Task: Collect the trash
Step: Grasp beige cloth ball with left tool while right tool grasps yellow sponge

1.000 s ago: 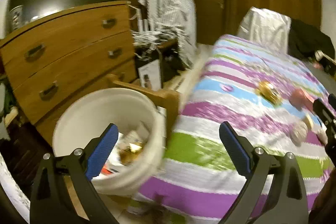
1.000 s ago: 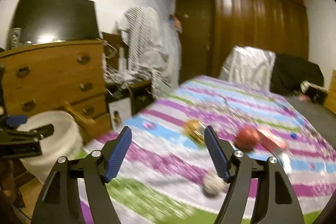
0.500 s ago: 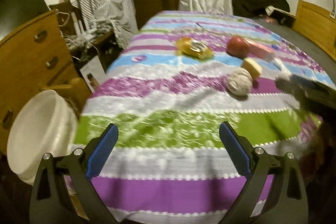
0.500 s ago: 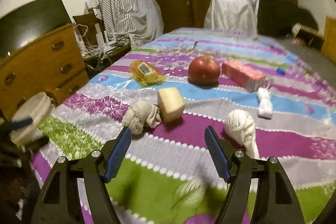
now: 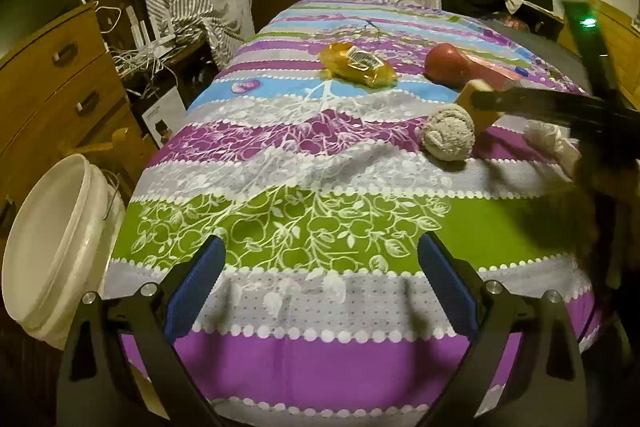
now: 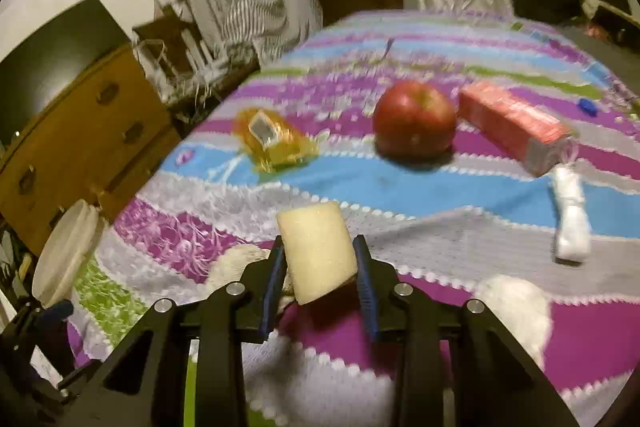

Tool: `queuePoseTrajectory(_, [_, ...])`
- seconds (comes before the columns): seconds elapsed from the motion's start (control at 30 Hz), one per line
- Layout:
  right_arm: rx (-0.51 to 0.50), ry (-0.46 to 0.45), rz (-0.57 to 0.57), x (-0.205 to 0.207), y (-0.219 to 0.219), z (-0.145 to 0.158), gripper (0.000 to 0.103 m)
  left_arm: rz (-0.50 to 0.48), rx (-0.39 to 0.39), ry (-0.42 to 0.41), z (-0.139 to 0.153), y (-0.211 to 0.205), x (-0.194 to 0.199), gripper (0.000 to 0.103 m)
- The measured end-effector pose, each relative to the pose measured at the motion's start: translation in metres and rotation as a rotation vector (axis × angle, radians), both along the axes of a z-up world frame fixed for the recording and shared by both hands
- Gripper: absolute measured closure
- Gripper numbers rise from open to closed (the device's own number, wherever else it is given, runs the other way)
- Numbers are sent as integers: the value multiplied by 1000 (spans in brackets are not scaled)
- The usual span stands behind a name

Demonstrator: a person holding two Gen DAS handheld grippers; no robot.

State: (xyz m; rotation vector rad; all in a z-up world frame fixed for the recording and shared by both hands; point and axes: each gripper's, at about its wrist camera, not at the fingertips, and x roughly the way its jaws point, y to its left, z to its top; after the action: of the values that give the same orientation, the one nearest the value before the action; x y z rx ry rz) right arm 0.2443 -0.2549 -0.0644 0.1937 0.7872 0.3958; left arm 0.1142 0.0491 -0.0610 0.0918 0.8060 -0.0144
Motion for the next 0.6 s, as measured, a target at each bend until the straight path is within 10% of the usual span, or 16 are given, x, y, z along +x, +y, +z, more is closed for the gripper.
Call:
queuePoseTrajectory(0.23, [37,-39,-46,-98,-33,38,69,-87,-28,-16,8,-17,13,10])
queuePoseTrajectory(0.6, [-24,61,-113,-155,-51,-8,67,-243,-60,-28,3,-74,70,10])
